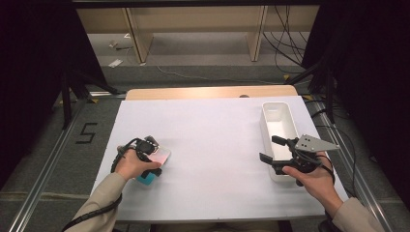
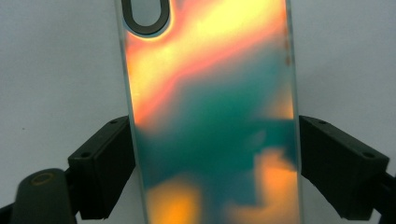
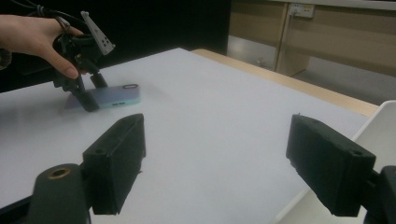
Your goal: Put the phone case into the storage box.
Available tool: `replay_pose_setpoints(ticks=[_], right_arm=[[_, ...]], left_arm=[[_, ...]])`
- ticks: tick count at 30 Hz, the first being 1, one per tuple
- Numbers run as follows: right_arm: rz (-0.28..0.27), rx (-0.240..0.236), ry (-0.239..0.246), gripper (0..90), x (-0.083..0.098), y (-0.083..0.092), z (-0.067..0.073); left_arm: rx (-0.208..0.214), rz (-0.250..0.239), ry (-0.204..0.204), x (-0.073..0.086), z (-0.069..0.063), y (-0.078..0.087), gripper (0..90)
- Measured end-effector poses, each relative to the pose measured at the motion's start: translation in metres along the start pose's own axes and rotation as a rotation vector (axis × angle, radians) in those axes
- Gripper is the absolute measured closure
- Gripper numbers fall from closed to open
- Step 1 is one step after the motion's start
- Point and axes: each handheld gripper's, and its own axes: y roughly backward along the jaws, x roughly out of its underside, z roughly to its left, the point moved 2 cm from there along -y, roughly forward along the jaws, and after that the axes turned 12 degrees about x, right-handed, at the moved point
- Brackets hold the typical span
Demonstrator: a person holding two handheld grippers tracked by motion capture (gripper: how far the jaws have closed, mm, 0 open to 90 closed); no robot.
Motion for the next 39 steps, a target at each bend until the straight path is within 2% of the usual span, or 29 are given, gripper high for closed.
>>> replay_pose_setpoints(ticks=[32, 39], right_arm=[[-0.001, 0.001, 0.002, 20.4, 0.0001, 0.0000, 0.0003], [-0.001, 0.000, 0.000, 20.4, 0.0002, 0.0001, 0.0002]], left_arm=[[-0.005, 0.000, 0.024, 0.0006, -0.0008, 0.0012, 16.6], [0.009, -0.019, 0.033, 0.0015, -0.0002, 0.0015, 16.7]])
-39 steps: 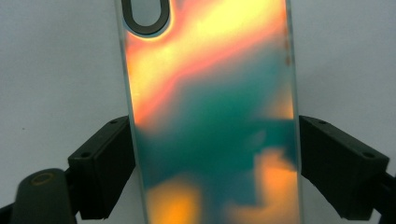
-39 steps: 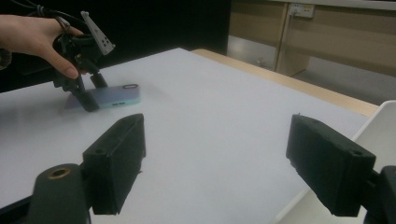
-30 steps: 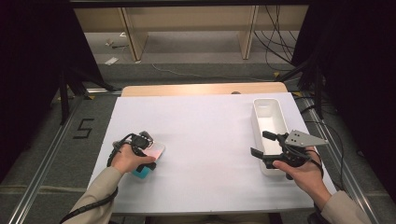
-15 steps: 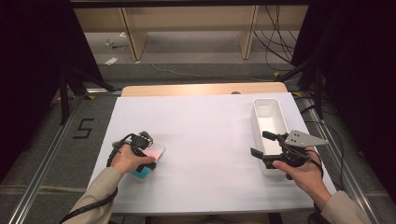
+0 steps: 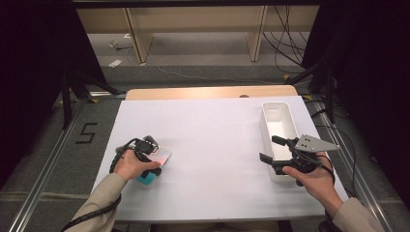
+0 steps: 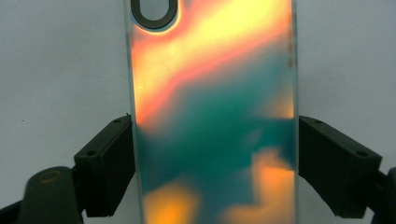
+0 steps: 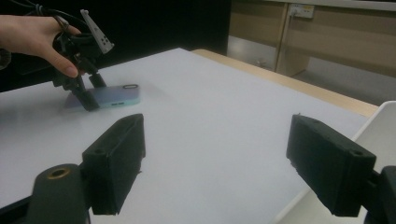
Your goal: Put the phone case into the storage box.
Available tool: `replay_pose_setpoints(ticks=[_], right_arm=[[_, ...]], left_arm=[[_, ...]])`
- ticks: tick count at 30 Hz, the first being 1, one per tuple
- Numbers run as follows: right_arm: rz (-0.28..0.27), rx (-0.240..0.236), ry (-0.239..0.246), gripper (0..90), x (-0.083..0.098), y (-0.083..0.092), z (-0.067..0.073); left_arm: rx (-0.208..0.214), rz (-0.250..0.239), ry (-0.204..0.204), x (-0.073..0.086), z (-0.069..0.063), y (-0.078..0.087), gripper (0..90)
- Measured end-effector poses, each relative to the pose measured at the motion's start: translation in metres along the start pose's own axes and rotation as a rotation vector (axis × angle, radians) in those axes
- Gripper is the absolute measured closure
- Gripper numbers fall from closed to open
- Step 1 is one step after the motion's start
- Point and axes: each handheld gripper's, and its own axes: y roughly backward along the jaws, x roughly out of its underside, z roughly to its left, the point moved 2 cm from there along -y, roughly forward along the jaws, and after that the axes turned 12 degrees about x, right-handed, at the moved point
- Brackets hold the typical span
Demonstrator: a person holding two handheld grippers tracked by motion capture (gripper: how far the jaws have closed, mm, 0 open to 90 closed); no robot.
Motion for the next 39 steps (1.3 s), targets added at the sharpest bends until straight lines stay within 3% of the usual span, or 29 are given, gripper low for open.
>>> replay_pose_setpoints(ticks=[5, 14, 39], right_arm=[[-0.002, 0.002, 0.002, 20.5, 0.000, 0.000, 0.000], [-0.001, 0.000, 0.002, 20.5, 0.000, 0.000, 0.000], [-0.001, 0.007, 0.004, 20.0, 0.000, -0.001, 0.000]], left_arm=[[0.011, -0.026, 0.008, 0.002, 0.001, 0.001, 16.7], [0.033, -0.077, -0.020, 0.001, -0.004, 0.008, 16.6], [0.045, -0.380, -0.122, -0.010, -0.018, 0.024, 16.7]])
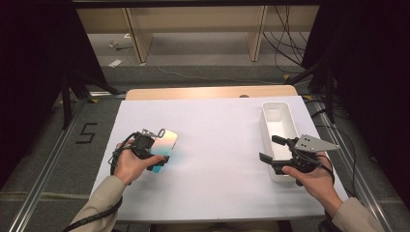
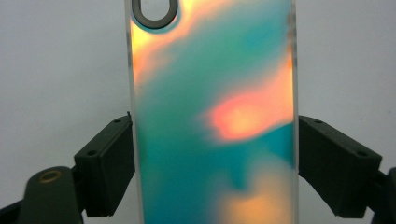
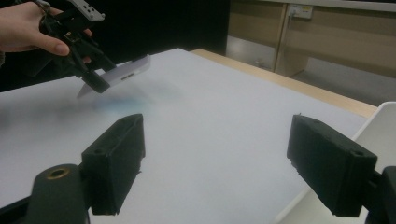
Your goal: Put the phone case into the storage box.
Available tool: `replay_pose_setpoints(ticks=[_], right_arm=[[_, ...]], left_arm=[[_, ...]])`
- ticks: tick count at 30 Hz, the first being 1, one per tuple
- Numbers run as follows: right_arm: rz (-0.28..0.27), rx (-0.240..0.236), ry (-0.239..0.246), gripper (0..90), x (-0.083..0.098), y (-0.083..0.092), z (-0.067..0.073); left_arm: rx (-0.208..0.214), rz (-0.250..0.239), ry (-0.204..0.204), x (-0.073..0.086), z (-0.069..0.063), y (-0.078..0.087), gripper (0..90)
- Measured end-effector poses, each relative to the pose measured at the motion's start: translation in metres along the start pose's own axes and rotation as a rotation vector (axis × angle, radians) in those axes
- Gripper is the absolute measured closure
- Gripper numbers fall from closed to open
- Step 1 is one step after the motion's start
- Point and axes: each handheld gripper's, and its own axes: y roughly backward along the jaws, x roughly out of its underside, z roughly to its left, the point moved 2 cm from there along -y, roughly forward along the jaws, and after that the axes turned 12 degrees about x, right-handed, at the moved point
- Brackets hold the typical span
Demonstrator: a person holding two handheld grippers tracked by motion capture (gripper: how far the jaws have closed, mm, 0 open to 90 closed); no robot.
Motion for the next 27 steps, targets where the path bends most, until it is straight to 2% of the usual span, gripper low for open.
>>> replay_pose_setpoints(ticks=[4, 17, 24, 27], right_arm=[[-0.002, 0.001, -0.003, 19.7, -0.0003, 0.0000, 0.0001], [-0.006, 0.004, -0.004, 19.6, -0.0026, 0.0005, 0.0009], [-0.008, 0.003, -0.009, 17.4, -0.0049, 0.0004, 0.0032], [-0.011, 0.005, -0.011, 17.0, -0.0065, -0.0001, 0.0043]], left_arm=[[-0.005, -0.037, -0.026, -0.0018, -0.0014, 0.0016, 16.7], [-0.012, -0.119, -0.048, -0.0054, -0.0068, 0.0040, 16.7], [-0.019, -0.153, -0.060, -0.0071, -0.0090, 0.0056, 16.7], [-0.016, -0.153, -0.061, -0.0074, -0.0100, 0.0052, 16.7]])
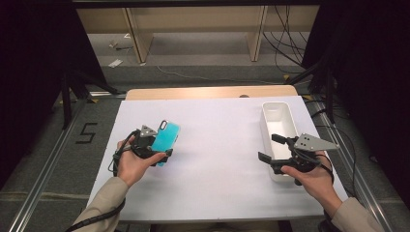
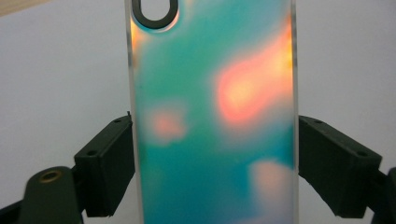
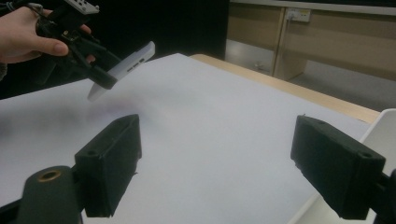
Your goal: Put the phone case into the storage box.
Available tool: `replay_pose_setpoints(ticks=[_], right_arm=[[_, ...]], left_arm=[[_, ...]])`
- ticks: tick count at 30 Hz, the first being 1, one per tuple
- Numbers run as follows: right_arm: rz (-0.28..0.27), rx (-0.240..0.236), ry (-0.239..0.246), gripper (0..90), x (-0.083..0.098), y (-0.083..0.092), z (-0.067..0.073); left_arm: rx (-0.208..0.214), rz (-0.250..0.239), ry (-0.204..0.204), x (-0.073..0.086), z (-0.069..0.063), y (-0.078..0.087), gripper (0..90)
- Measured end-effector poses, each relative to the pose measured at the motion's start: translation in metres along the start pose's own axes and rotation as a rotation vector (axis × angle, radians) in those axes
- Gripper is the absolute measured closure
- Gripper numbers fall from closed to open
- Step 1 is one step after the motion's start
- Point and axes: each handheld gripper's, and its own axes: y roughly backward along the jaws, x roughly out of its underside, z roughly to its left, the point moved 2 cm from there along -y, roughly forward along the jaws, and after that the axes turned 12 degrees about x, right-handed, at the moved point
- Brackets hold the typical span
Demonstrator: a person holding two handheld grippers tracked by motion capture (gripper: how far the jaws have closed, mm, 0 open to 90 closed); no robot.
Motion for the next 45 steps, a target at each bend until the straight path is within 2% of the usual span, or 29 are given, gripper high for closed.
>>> replay_pose_setpoints(ticks=[8, 16, 20, 28, 45], right_arm=[[-0.003, 0.003, -0.014, 13.8, -0.003, -0.002, 0.003], [0.004, -0.015, -0.006, 9.7, -0.006, -0.006, 0.008], [0.001, -0.024, -0.012, 8.8, -0.008, -0.009, 0.010], [-0.003, -0.032, -0.025, 8.8, -0.011, -0.015, 0.015], [-0.007, -0.018, -0.051, 10.4, -0.018, -0.031, 0.020]], left_arm=[[-0.002, -0.017, 0.006, 0.000, -0.001, -0.001, 16.7], [0.000, -0.042, 0.007, -0.002, -0.004, -0.001, 16.7], [0.010, -0.039, -0.004, -0.002, -0.006, -0.002, 16.7], [0.024, -0.054, -0.006, -0.004, -0.011, -0.004, 16.7], [0.047, -0.078, -0.019, -0.008, -0.021, -0.005, 16.7]])
